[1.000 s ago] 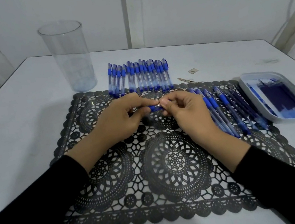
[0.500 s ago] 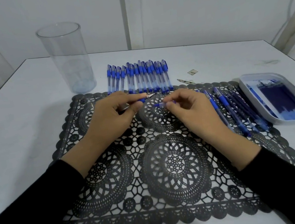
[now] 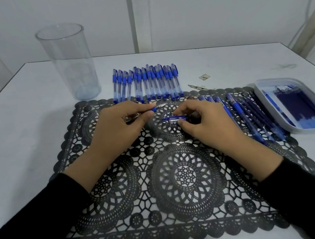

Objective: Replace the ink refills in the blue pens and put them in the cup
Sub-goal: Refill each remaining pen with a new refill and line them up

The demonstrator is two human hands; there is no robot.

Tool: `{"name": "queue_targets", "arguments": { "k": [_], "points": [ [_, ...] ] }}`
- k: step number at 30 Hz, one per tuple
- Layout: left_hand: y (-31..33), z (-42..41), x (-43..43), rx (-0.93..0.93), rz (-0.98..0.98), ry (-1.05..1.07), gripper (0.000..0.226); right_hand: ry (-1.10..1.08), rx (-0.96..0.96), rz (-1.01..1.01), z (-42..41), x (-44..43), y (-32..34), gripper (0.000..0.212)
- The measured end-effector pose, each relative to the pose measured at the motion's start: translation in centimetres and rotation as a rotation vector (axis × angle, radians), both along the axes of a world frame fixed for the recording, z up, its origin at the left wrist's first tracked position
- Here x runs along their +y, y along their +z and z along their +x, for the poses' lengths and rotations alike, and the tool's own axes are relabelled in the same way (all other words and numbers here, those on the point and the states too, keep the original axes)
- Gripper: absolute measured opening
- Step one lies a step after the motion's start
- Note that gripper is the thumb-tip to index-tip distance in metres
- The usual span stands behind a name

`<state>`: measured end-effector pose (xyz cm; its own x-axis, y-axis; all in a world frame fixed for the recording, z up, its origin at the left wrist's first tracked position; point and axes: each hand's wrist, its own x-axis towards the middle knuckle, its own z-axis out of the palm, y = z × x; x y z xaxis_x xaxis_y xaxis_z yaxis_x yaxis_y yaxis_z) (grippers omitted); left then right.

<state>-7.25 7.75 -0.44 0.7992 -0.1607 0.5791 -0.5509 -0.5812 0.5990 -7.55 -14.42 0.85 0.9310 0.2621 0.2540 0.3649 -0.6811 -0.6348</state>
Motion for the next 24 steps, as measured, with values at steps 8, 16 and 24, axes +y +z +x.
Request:
{"name": "queue_targets", "arguments": {
  "k": [8, 16, 24],
  "points": [
    [0.1, -0.1, -0.1, -0.055, 0.019, -0.099, 0.024, 0.046, 0.008, 0.224, -0.3, 0.2, 1.1, 0.014],
    [0.7, -0.7, -1.0, -0.075, -0.061, -0.146, 0.026, 0.119, 0.018, 0.33, -0.7, 1.0, 0.8, 0.004],
    [0.6, -0.8, -0.6, -0.055, -0.062, -0.134, 0.025, 0.09, 0.067, 0.338, -0.9, 1.0, 1.1, 0.02]
  ]
}}
